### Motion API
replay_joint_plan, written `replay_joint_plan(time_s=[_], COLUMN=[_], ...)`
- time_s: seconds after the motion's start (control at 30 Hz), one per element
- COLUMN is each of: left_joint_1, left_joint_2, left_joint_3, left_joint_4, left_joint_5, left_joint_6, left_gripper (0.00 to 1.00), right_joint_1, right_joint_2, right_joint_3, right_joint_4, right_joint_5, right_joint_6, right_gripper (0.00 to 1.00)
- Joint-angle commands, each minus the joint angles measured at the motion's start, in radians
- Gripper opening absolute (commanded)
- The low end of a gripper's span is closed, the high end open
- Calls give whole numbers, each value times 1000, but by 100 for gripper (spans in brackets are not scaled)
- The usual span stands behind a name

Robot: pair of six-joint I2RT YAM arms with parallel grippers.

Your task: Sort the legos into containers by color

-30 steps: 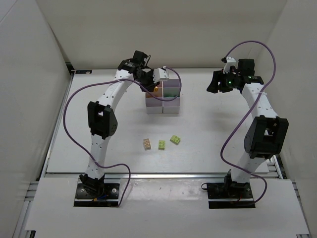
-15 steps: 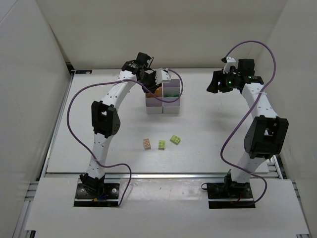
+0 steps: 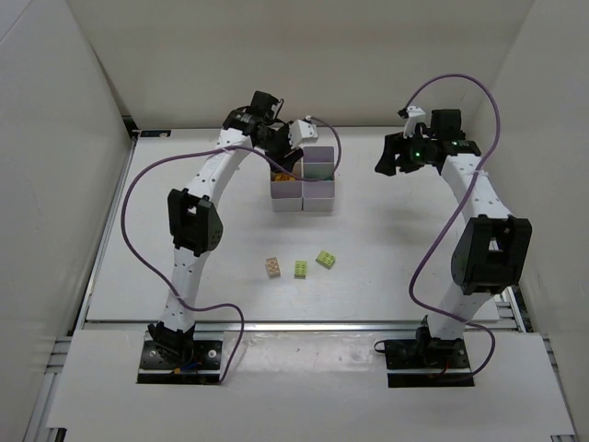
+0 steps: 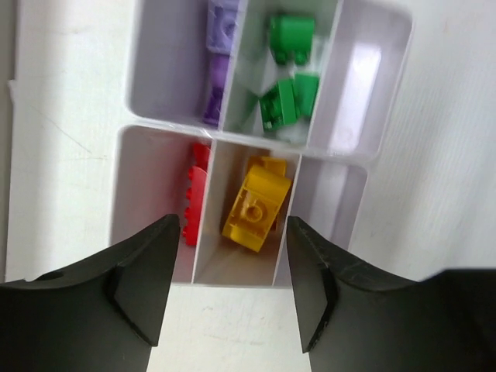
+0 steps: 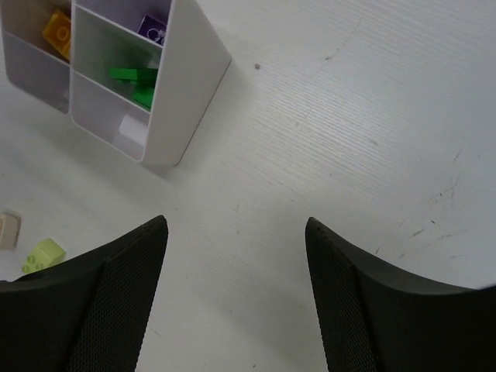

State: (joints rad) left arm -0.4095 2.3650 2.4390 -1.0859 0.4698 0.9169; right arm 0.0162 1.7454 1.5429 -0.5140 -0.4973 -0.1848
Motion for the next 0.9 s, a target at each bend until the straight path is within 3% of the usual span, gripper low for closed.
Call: replay_joint_plan(time_s=[0.0, 0.13, 0.27, 0.37, 0.4, 0.43, 0.53, 0.87], left_joint_1=[26, 83, 120, 146, 153, 170, 195, 218], left_joint_2=[-136, -226, -291, -328, -335, -351, -369, -461], left_joint_3=[61, -9, -116, -192, -210, -247, -294, -541], left_joint_4=[67, 228, 317, 365, 379, 391, 403, 452], left_joint_5=[90, 29, -228, -458, -512, -548, -566, -573], left_joint_6=[-184, -495, -685, -785, -809, -840, -890, -909], left_gripper=[68, 66, 66, 77, 83, 95, 100, 99], right_joint_1=[62, 201, 376, 478, 507, 513, 540, 617], right_joint_2=[-30, -87, -135, -171, -176, -175, -167, -37], right_joint_3=[13, -59, -162, -263, -286, -314, -354, -363], right_joint_4=[-4, -46, -49, 3, 18, 32, 49, 49], right_joint_5=[-17, -15, 26, 100, 117, 123, 143, 267], right_joint_6=[-93, -209, -231, -168, -144, -107, -79, -172], right_gripper=[74, 74, 73, 74, 75, 76, 76, 74])
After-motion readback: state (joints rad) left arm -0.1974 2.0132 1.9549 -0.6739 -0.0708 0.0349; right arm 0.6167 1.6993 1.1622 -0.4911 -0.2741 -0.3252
